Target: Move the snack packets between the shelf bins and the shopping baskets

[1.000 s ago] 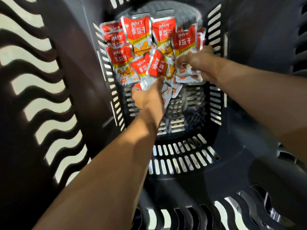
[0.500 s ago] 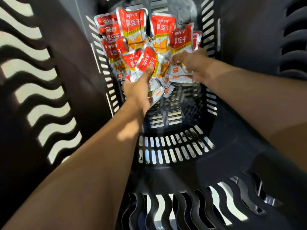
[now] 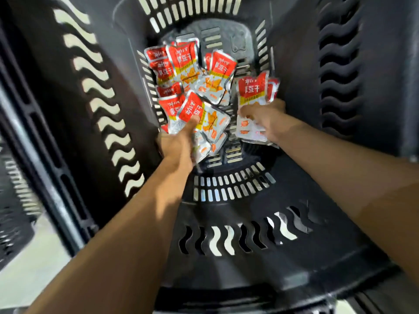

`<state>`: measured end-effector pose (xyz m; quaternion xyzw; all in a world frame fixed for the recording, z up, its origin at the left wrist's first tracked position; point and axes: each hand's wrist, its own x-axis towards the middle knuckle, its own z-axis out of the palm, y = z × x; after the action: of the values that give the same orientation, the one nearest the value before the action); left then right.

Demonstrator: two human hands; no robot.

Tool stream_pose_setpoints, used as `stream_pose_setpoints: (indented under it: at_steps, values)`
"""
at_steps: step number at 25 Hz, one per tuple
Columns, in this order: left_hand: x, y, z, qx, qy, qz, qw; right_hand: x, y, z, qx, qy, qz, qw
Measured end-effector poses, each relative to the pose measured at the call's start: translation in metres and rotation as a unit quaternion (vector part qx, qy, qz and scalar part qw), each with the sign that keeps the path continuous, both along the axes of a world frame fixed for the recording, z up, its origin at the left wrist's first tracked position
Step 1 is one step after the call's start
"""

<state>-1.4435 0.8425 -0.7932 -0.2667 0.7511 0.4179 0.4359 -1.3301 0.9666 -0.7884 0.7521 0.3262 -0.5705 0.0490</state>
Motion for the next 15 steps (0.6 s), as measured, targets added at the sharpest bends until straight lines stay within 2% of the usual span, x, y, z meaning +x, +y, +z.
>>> stream_pose_setpoints:
  at_steps: [5, 8, 11, 13, 15]
  values:
    - [-0.014, -0.013, 0.097, 0.001, 0.041, -0.075, 0.996, 0.017, -0.015, 0.101, -0.002, 0.028, -0.054, 0.998]
    - [-0.020, -0.013, 0.191, 0.028, 0.065, -0.091, 0.993, 0.022, -0.021, 0.194, -0.010, 0.073, -0.055, 0.996]
    - [-0.018, -0.011, 0.286, 0.062, 0.076, -0.091, 0.991, 0.023, -0.025, 0.286, -0.011, 0.160, -0.105, 0.982]
    - [-0.016, -0.014, 0.350, 0.081, 0.085, -0.082, 0.990, 0.026, -0.027, 0.353, -0.020, 0.208, -0.094, 0.973]
    - [-0.015, -0.022, 0.409, 0.104, 0.099, -0.077, 0.987, 0.031, -0.031, 0.418, -0.002, 0.215, -0.076, 0.974]
